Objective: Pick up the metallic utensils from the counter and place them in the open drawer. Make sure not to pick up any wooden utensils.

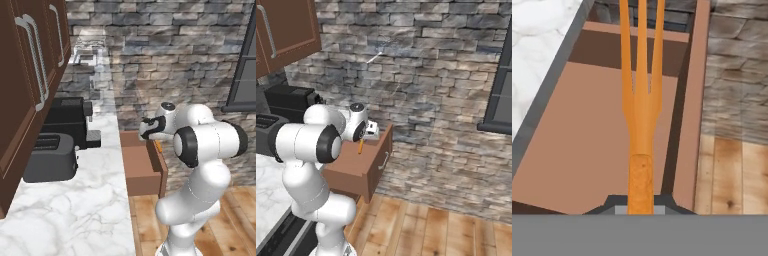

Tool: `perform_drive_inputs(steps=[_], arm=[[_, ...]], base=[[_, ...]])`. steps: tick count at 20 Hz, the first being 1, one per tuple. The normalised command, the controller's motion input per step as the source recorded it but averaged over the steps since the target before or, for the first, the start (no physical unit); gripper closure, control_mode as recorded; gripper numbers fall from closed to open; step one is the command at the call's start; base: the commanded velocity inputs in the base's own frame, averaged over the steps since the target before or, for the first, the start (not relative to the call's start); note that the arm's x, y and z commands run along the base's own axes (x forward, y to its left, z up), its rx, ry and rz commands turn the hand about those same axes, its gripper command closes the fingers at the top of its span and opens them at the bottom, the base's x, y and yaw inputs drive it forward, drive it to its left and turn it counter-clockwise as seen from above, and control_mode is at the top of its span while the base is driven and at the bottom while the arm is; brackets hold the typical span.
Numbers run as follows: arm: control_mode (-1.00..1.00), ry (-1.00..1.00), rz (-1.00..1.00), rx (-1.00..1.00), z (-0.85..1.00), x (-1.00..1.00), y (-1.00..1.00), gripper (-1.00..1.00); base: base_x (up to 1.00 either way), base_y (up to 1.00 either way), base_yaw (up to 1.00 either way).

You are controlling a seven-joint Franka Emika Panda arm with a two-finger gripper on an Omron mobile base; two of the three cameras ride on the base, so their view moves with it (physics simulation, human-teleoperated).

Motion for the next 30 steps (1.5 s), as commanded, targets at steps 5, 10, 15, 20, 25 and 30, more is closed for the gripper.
perform_drive_inputs(steps=[5,10,15,20,25,30], arm=[[-1.0,0.0,0.0,0.0,-0.32,0.37,0.0,1.0],[-1.0,0.0,0.0,0.0,-0.25,0.31,0.0,1.0],[-1.0,0.0,0.0,0.0,-0.24,0.33,0.0,1.0],[-1.0,0.0,0.0,0.0,-0.32,0.36,0.0,1.0],[-1.0,0.0,0.0,0.0,-0.36,0.35,0.0,1.0],[-1.0,0.0,0.0,0.0,-0.4,0.35,0.0,1.0]], base=[[0.0,0.0,0.0],[0.0,0.0,0.0],[0.0,0.0,0.0],[0.0,0.0,0.0],[0.0,0.0,0.0],[0.0,0.0,0.0]])
